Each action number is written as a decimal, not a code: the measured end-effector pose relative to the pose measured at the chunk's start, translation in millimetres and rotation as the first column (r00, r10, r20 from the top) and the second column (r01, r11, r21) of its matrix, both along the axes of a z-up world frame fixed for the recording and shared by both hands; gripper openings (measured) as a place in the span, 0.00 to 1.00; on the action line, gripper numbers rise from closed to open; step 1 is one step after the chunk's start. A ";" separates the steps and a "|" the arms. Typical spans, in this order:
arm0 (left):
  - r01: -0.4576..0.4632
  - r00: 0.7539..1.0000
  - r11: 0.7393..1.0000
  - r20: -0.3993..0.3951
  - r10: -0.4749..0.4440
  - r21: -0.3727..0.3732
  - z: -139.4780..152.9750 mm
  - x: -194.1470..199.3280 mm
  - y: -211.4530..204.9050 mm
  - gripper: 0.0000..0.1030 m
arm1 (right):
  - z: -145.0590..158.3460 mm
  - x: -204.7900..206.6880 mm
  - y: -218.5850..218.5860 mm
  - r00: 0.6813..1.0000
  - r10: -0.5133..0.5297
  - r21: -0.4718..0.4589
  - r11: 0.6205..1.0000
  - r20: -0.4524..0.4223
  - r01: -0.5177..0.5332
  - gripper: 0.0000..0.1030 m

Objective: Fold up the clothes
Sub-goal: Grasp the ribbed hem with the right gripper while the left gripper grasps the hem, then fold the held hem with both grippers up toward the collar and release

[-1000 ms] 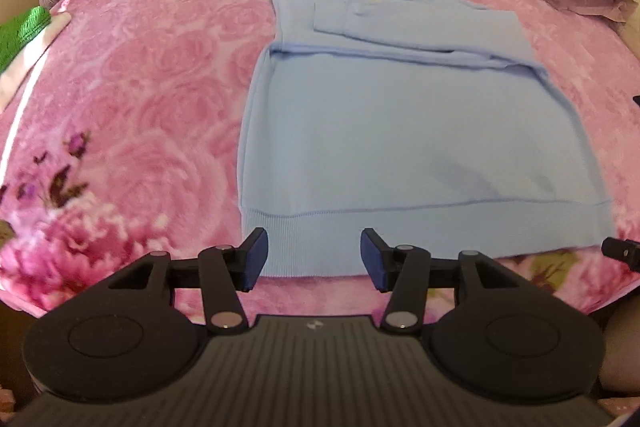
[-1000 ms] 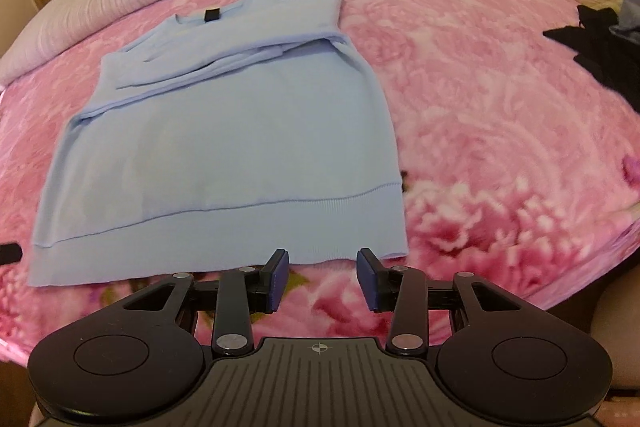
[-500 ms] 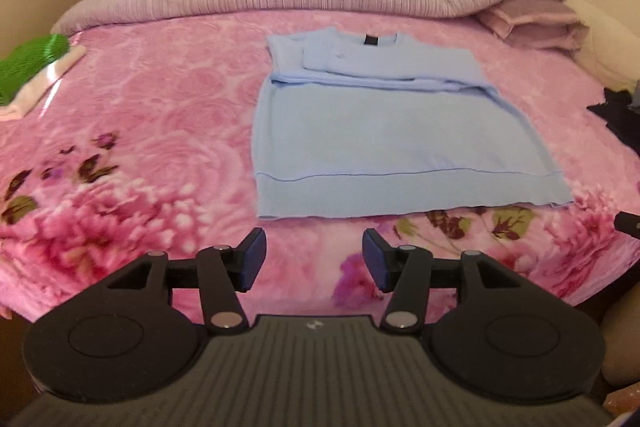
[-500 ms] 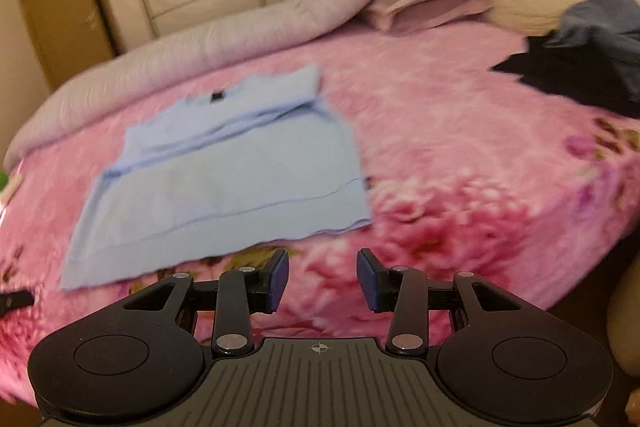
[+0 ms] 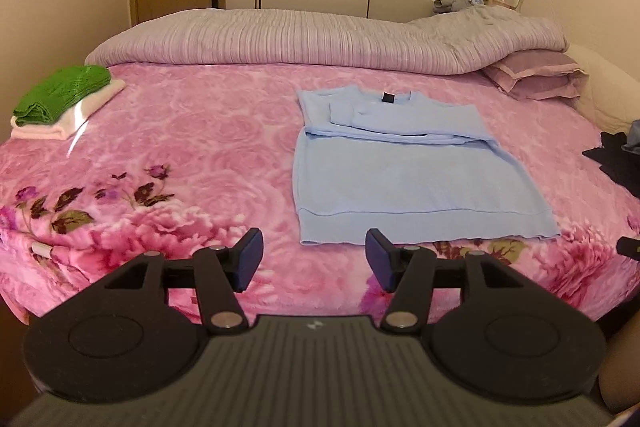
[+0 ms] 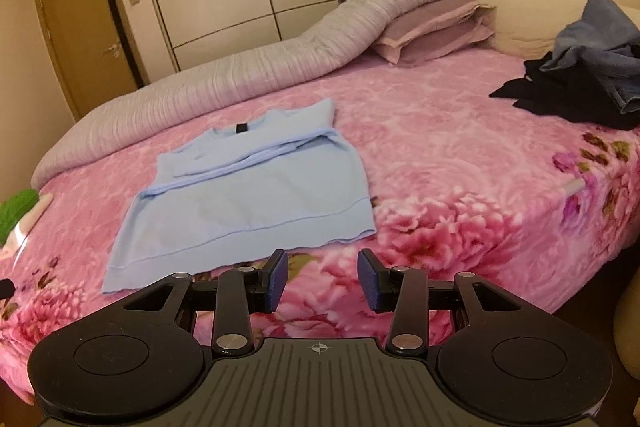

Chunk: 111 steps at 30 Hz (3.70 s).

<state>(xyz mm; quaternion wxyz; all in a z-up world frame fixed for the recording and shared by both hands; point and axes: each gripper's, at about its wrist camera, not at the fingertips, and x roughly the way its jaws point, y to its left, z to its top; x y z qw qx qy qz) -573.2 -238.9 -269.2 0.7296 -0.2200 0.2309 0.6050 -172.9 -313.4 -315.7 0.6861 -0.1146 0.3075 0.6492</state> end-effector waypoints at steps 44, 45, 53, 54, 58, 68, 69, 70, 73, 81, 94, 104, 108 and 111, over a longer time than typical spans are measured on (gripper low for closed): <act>0.268 0.671 0.905 0.738 0.070 -0.330 -180.8 -61.1 249.7 0.47 | -138.4 166.0 213.3 0.682 -0.070 -0.199 0.974 -0.728 -0.112 0.41; 0.280 0.678 0.902 0.733 0.056 -0.329 -181.0 -59.8 248.9 0.43 | -138.0 165.5 212.6 0.688 -0.055 -0.192 0.974 -0.723 -0.124 0.41; 0.247 0.731 0.900 0.679 0.069 -0.358 -179.9 -57.2 249.9 0.08 | -133.7 159.7 213.5 0.759 -0.068 -0.242 0.963 -0.648 -0.119 0.11; 0.243 0.744 0.905 0.665 0.057 -0.350 -176.9 -56.3 248.5 0.07 | -129.6 157.1 213.3 0.775 -0.064 -0.242 0.963 -0.629 -0.117 0.10; 0.210 0.746 0.933 0.665 0.041 -0.292 -162.1 -67.2 231.6 0.06 | -110.0 148.9 201.1 0.808 -0.040 -0.204 0.974 -0.587 -0.100 0.07; 0.214 0.713 0.947 0.701 0.017 -0.240 -137.6 -95.0 147.9 0.06 | -60.7 133.6 143.6 0.807 -0.001 -0.143 0.984 -0.590 -0.103 0.07; 0.215 0.710 0.946 0.704 0.018 -0.241 -136.2 -98.7 134.1 0.06 | -57.6 132.9 132.3 0.804 0.001 -0.141 0.984 -0.594 -0.105 0.07; 0.217 0.706 0.946 0.708 0.019 -0.242 -134.8 -102.4 120.2 0.06 | -55.3 131.6 118.9 0.803 0.001 -0.142 0.984 -0.596 -0.107 0.07; 0.222 0.711 0.940 0.703 0.026 -0.259 -133.7 -110.5 81.0 0.06 | -53.3 123.7 80.9 0.806 -0.013 -0.161 0.982 -0.592 -0.102 0.07; 0.242 0.717 0.937 0.698 0.003 -0.252 -120.4 -130.9 14.9 0.06 | -48.4 111.3 -1.3 0.804 -0.027 -0.185 0.977 -0.594 -0.104 0.07; 0.242 0.643 0.929 0.763 0.064 -0.281 -125.2 -135.7 25.9 0.06 | -46.0 107.0 -1.8 0.817 0.008 -0.209 0.965 -0.576 -0.157 0.07; 0.233 0.575 0.952 0.818 0.029 -0.197 -81.9 -109.0 202.2 0.07 | 7.8 116.0 162.0 0.815 0.078 -0.067 0.988 -0.574 -0.142 0.07; 0.160 0.595 0.934 0.787 0.166 -0.319 -113.5 -94.6 286.0 0.17 | -19.8 120.6 256.6 0.822 -0.079 -0.204 0.978 -0.564 -0.046 0.07; 0.057 0.600 0.919 0.749 0.282 -0.391 -133.3 -102.4 320.8 0.17 | -63.0 136.1 310.2 0.772 -0.249 -0.393 0.919 -0.585 -0.002 0.25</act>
